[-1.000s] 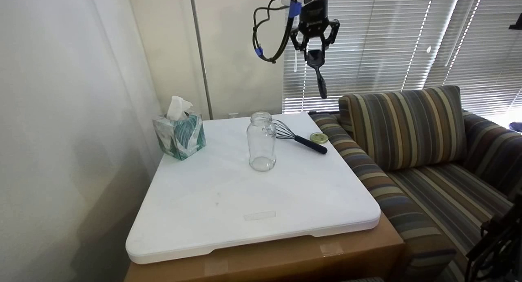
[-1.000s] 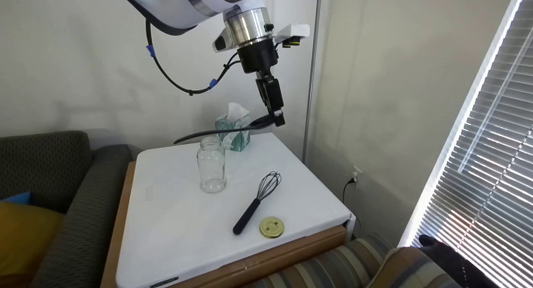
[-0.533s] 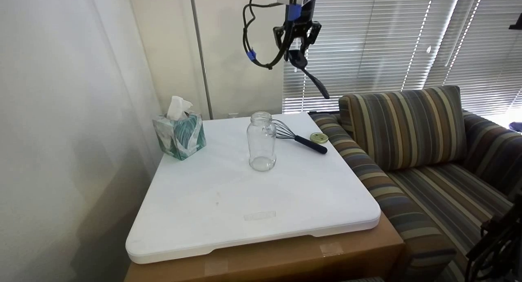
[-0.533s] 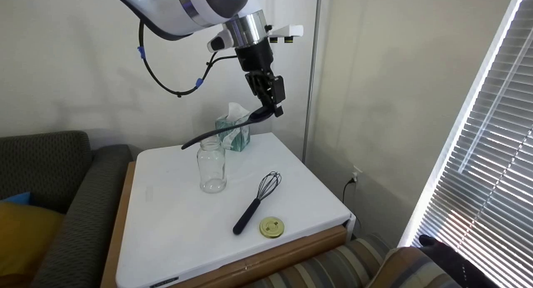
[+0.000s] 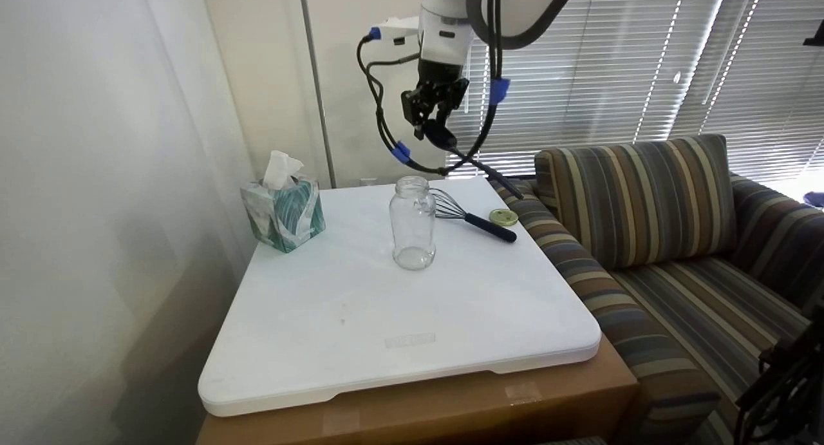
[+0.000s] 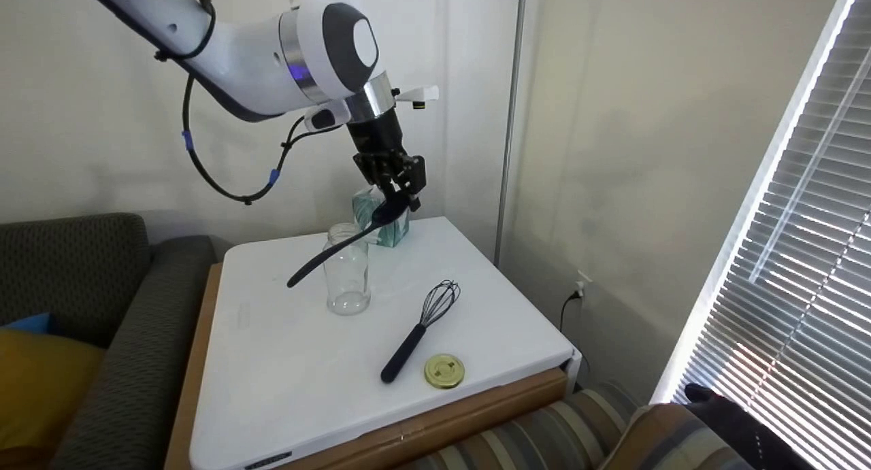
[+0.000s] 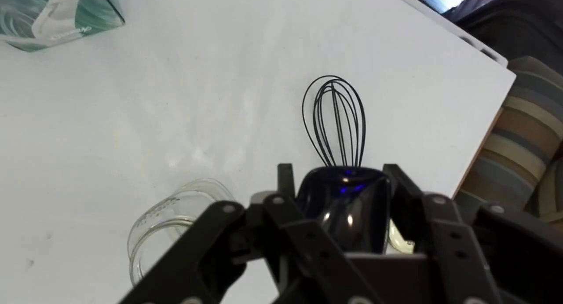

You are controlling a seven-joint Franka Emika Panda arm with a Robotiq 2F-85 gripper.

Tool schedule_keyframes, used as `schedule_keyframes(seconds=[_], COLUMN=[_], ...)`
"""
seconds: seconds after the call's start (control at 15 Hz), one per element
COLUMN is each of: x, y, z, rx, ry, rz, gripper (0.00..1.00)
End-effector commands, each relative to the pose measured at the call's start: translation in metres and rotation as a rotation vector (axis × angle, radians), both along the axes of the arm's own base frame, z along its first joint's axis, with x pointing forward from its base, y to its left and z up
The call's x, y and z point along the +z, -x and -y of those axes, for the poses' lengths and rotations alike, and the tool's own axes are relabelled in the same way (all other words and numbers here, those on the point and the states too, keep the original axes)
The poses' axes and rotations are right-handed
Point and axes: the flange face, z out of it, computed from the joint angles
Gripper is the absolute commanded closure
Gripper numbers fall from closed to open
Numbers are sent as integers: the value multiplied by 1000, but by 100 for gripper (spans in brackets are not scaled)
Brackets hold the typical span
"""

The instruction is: Move the whisk to the right, remove the spoon from the cup and put it beside the whisk

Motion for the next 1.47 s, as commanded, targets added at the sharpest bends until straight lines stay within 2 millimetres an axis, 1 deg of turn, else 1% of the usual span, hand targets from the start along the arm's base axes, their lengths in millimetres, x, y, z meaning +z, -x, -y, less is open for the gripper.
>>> schedule_keyframes(seconds=[0.0,0.07,0.2,0.33,0.73,0.87,1.0,1.2,1.4], x=[-18,-21,-27,-36,-52,-58,-66,-79,-94], y=[0,6,1,1,-6,-6,-4,5,11], z=[23,24,41,52,78,77,72,56,51], rx=[97,98,105,76,-2,5,20,62,81], ry=[63,72,80,48,-66,-97,-137,-200,-221], rz=[-19,-9,-3,2,-48,-36,-32,-34,-51], gripper=[73,73,73,73,73,73,73,73,73])
